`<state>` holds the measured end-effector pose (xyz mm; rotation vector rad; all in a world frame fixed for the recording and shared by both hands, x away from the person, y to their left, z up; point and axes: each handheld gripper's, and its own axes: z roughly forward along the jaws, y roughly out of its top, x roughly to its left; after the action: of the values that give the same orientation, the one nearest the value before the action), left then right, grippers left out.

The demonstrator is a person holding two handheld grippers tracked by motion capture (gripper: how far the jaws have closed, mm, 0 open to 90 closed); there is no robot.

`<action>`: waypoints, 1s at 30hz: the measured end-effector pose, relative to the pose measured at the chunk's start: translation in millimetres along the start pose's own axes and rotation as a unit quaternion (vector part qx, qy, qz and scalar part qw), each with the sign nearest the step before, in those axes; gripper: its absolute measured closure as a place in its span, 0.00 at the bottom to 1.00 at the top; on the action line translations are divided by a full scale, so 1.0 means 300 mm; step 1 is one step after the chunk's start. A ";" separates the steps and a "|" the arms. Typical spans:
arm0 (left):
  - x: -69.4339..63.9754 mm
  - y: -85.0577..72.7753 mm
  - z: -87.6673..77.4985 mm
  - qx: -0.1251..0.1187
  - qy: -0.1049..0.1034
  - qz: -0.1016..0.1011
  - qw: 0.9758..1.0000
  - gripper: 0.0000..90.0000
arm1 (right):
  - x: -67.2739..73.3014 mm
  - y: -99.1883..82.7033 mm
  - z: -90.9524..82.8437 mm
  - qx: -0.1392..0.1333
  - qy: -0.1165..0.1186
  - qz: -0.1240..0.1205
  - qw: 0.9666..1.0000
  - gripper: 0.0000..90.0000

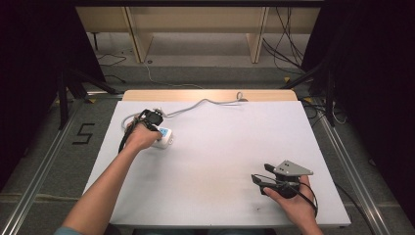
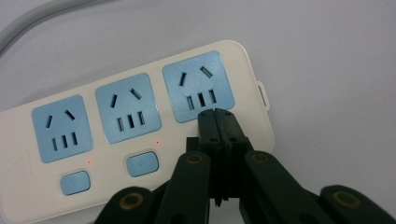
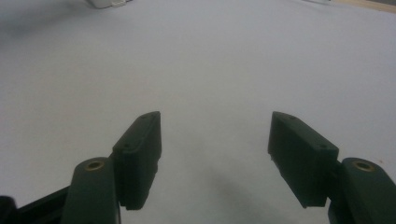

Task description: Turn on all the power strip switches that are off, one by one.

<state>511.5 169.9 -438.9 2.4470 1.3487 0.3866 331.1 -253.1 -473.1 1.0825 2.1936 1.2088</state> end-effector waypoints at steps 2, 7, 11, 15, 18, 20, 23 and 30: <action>0.000 -0.001 0.000 -0.002 0.000 0.001 1.000 1.00 | 0.000 0.000 0.000 0.000 0.000 0.000 1.000 0.40; 0.000 -0.005 0.000 -0.007 0.001 0.002 1.000 1.00 | -0.002 -0.001 -0.001 0.001 -0.001 0.003 1.000 0.40; -0.001 -0.007 -0.001 -0.009 0.001 0.002 1.000 1.00 | -0.002 0.000 -0.002 0.000 -0.001 0.002 1.000 0.40; 0.007 -0.011 -0.005 -0.018 -0.004 -0.004 1.000 1.00 | -0.004 -0.001 -0.002 -0.001 -0.002 0.003 1.000 0.40; 0.011 -0.014 -0.004 -0.020 -0.007 -0.009 1.000 1.00 | -0.005 -0.001 -0.003 -0.001 -0.002 0.004 1.000 0.40; 0.016 -0.016 -0.004 -0.019 -0.003 -0.010 1.000 1.00 | -0.005 -0.001 -0.003 -0.001 -0.002 0.005 1.000 0.40; 0.021 -0.017 -0.005 -0.023 -0.004 -0.015 1.000 1.00 | -0.008 -0.001 -0.004 -0.002 -0.002 0.005 1.000 0.40; 0.014 -0.020 -0.039 -0.044 -0.006 -0.010 0.999 1.00 | -0.009 0.000 -0.005 -0.001 -0.003 0.005 1.000 0.40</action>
<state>504.6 178.2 -430.4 2.3593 1.3214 0.4176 331.7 -256.2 -472.4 1.0959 2.1838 1.2108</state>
